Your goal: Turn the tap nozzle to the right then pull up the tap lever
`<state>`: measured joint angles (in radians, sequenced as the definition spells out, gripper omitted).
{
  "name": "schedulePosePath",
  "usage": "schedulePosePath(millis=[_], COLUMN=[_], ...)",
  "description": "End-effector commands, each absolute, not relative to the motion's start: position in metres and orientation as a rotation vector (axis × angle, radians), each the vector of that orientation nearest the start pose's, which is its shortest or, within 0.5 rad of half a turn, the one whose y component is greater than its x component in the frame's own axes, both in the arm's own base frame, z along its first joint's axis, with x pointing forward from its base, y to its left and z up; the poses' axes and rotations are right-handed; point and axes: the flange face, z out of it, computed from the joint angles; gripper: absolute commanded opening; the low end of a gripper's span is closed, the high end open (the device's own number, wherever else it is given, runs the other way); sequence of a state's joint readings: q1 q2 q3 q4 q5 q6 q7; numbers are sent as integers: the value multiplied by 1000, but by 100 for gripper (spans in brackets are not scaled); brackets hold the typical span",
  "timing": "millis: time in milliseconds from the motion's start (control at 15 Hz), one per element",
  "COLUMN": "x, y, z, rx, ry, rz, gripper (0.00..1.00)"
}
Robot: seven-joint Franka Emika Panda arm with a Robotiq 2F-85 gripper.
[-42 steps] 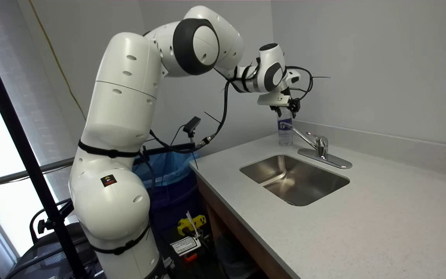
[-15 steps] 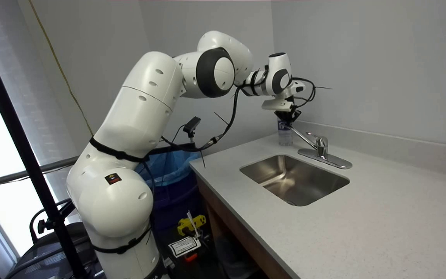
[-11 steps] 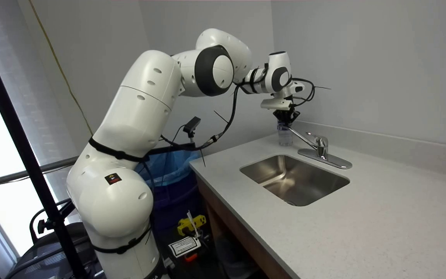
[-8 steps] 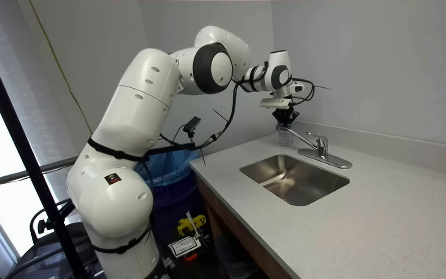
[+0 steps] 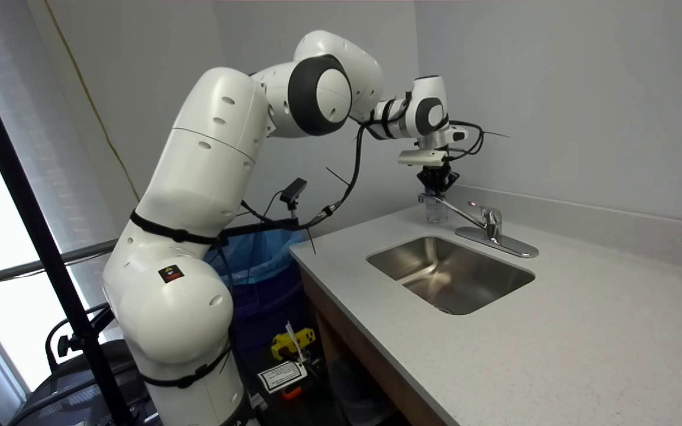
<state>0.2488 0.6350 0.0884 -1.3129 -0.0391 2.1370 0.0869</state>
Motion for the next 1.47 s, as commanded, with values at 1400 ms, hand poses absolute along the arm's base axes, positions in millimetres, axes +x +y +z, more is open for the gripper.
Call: schedulePosePath(millis=[1400], x=[630], y=[140], z=[380], rx=[-3214], ry=[-357], rz=[-96], gripper=[0])
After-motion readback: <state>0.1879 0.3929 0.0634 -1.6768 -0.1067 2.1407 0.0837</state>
